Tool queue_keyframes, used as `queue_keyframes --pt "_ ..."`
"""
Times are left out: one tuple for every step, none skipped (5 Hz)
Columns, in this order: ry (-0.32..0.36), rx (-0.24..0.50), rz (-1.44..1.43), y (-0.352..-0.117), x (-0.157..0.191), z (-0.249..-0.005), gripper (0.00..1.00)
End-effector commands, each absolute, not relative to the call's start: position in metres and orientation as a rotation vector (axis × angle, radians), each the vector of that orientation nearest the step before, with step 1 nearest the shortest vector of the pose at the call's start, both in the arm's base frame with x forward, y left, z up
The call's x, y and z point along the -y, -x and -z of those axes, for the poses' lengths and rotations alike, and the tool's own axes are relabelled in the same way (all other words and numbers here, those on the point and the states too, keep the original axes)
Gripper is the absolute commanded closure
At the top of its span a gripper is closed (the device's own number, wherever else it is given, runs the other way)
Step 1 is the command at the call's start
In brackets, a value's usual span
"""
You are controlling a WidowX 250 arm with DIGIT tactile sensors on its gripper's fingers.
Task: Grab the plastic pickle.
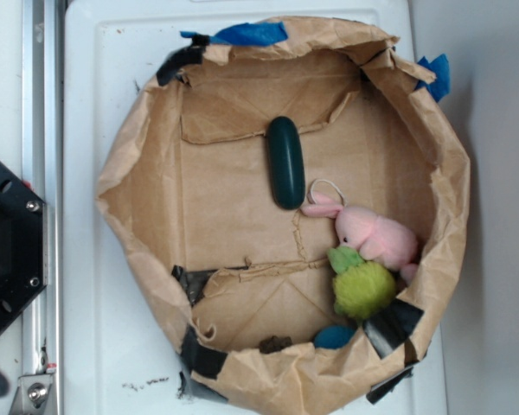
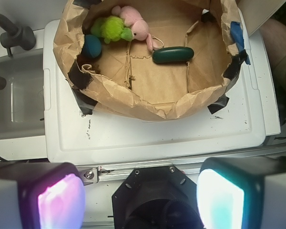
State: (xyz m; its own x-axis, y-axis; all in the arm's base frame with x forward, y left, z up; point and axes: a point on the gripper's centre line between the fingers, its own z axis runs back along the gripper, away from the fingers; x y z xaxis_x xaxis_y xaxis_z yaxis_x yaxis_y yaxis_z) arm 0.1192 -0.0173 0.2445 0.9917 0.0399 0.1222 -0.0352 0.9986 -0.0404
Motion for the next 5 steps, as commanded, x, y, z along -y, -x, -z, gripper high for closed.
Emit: queue_keyframes --pt "0.038 0.123 -0.038 -0.119 0.017 -0.245 0.00" --pt "0.022 0.133 -0.105 -0.155 0.025 -0.247 0.00" --pt "0.082 0.100 -0.143 -0.205 0.030 -0.232 0.00" --pt "0.113 0.083 -0.222 -0.256 0.036 -0.209 0.00" --pt "0.171 0.051 -0.313 -0.280 0.040 -0.188 0.00"
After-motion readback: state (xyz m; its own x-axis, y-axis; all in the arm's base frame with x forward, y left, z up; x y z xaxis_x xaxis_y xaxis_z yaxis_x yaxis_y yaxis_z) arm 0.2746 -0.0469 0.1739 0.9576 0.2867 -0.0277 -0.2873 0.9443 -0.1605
